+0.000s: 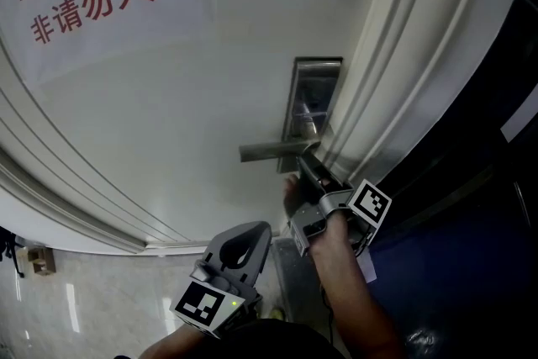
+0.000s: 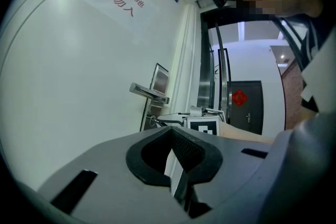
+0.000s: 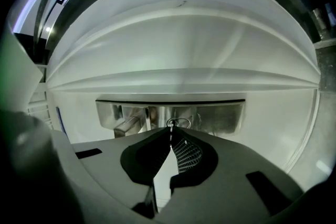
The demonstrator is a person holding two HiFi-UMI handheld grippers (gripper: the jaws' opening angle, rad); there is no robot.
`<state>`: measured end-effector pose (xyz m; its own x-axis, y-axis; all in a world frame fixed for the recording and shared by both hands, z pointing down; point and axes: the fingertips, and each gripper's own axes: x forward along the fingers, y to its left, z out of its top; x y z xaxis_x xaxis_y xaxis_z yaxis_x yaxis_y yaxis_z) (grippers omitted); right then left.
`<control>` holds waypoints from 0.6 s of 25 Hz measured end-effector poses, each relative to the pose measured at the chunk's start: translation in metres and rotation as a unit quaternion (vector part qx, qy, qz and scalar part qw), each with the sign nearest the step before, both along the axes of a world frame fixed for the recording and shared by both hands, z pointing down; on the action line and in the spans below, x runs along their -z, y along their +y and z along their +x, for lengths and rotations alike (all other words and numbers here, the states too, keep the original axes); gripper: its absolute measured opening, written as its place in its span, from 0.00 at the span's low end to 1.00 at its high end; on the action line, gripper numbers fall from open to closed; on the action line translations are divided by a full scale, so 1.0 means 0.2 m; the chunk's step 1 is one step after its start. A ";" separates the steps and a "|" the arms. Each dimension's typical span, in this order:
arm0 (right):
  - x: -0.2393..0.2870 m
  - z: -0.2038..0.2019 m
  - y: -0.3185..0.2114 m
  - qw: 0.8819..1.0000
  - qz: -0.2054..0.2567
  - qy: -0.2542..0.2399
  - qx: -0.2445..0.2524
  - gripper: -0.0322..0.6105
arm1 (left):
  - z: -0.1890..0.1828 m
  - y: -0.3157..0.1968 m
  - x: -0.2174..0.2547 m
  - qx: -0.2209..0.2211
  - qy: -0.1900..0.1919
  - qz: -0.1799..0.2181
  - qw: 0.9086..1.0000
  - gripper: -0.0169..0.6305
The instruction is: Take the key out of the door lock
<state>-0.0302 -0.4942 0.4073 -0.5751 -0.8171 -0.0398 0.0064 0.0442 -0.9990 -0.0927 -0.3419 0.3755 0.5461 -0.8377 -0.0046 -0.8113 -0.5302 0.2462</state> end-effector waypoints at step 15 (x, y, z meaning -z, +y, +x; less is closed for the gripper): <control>-0.01 0.12 0.26 0.999 0.018 0.023 0.032 0.08 | 0.15 0.07 0.04 -0.017 -0.007 0.009 1.000 0.03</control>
